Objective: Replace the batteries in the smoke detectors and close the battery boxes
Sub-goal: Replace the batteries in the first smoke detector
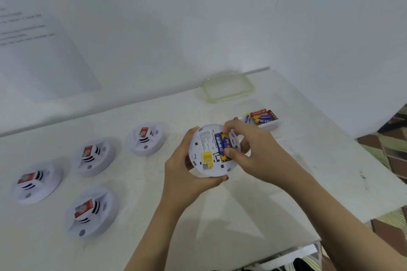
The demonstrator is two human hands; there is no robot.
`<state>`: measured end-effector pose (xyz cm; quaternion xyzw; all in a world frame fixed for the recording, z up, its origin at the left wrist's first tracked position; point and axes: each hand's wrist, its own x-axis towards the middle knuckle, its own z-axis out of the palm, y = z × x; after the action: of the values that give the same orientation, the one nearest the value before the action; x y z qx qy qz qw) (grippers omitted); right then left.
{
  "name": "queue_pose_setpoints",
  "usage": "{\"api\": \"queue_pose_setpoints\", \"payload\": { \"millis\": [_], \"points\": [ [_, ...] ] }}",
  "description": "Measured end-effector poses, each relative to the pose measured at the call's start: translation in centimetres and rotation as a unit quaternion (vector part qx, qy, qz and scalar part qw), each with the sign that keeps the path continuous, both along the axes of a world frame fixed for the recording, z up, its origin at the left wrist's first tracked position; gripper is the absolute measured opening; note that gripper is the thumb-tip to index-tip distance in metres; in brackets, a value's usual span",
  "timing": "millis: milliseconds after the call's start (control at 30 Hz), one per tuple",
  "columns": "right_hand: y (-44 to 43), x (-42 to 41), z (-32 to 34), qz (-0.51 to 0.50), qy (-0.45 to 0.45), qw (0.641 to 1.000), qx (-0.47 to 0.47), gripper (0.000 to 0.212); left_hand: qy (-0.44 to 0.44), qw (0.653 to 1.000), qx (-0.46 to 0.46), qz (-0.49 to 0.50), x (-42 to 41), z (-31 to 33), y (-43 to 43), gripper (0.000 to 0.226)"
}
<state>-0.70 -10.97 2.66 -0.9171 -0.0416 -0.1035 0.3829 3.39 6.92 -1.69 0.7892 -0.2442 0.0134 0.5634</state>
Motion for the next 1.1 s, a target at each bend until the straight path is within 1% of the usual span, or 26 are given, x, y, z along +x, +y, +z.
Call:
{"api": "queue_pose_setpoints", "payload": {
  "millis": [100,200,267,333,467,633,800,900,1000,1100],
  "points": [
    [-1.6,-0.1,-0.1,-0.006,-0.026,0.999,0.034,0.029,0.005,1.000,-0.015,0.012,-0.2,0.5,-1.5,0.095],
    [-2.9,-0.1,-0.6,-0.014,-0.093,0.994,0.050,0.034,-0.005,0.999,-0.031,0.023,-0.2,1.2,-3.0,0.093],
    [-3.8,0.0,-1.0,-0.009,-0.132,0.990,0.041,0.040,-0.010,0.999,-0.033,0.028,-0.1,1.6,-3.9,0.094],
    [-4.8,0.1,-1.2,-0.005,-0.152,0.988,0.016,0.045,-0.013,0.999,-0.035,0.032,-0.1,1.9,-4.9,0.095],
    [-6.6,0.3,-0.9,-0.001,-0.182,0.983,-0.027,0.041,-0.018,0.999,-0.027,0.036,0.1,2.3,-6.5,0.094],
    [-8.5,0.5,0.0,-0.002,-0.179,0.983,-0.031,0.029,-0.043,0.998,-0.002,0.041,-0.2,2.6,-8.8,0.089],
    [-9.8,0.5,0.6,-0.001,-0.103,0.994,-0.028,0.021,-0.049,0.998,0.011,0.045,-0.7,2.5,-10.6,0.086],
    [-10.5,0.6,0.3,0.001,-0.077,0.997,-0.006,0.022,-0.062,0.997,0.031,0.046,-0.9,2.3,-11.3,0.085],
    [-10.9,0.5,0.1,-0.012,-0.096,0.995,-0.011,0.025,-0.057,0.996,0.037,0.058,-0.9,2.1,-11.8,0.087],
    [-11.0,0.3,-0.3,-0.028,-0.182,0.983,-0.019,0.027,-0.055,0.996,0.033,0.069,-0.7,1.9,-12.2,0.087]
  ]
}}
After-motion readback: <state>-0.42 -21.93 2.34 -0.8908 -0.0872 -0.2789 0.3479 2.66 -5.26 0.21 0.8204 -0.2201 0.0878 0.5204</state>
